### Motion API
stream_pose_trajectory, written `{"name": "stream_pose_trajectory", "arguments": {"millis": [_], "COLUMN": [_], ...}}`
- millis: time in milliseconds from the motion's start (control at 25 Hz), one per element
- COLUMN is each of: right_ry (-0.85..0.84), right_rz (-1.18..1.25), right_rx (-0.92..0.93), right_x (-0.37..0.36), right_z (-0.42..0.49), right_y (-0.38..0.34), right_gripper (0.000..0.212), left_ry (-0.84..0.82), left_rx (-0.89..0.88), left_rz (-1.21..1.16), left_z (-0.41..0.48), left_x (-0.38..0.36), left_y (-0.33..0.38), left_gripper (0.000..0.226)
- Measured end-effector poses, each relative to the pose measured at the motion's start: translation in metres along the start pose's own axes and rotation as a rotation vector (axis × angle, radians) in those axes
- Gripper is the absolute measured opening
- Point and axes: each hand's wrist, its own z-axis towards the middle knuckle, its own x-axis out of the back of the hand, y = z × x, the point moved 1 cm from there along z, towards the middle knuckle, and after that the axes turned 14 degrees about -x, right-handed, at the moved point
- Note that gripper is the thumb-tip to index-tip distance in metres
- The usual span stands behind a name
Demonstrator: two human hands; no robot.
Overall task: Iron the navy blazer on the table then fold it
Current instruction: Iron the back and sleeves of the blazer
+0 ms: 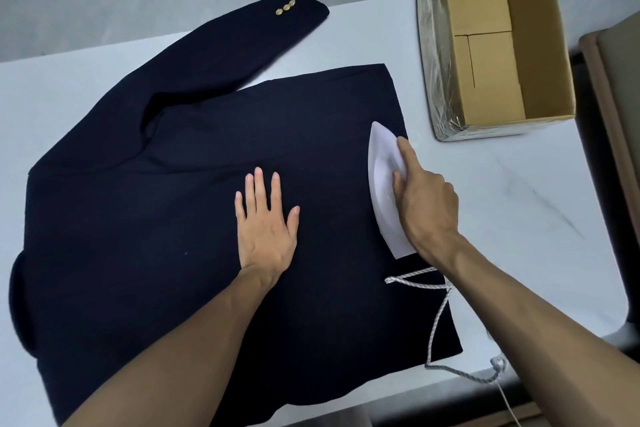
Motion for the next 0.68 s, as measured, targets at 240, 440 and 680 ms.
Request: {"name": "stream_pose_trajectory", "arguments": {"millis": [240,440,680], "right_ry": [0.001,-0.055,-0.080], "right_rz": [0.057,0.086,-0.159], "right_rx": [-0.069,0.155,0.544], "right_x": [0.005,0.011,-0.041], "right_z": [0.002,-0.041,-0.118], "right_y": [0.007,-0.032,-0.140], "right_gripper": [0.050,0.054,0.054], "left_ry": [-0.018,0.195,0.086], "left_rx": [0.009,0.066,0.419], "left_rz": [-0.045,-0.467,-0.203], "left_z": [0.000,-0.013,-0.067], "left_x": [0.002,0.027,0.023], "left_y": [-0.002,-0.021,-0.115], "left_gripper": [0.067,0.058,0.061]}}
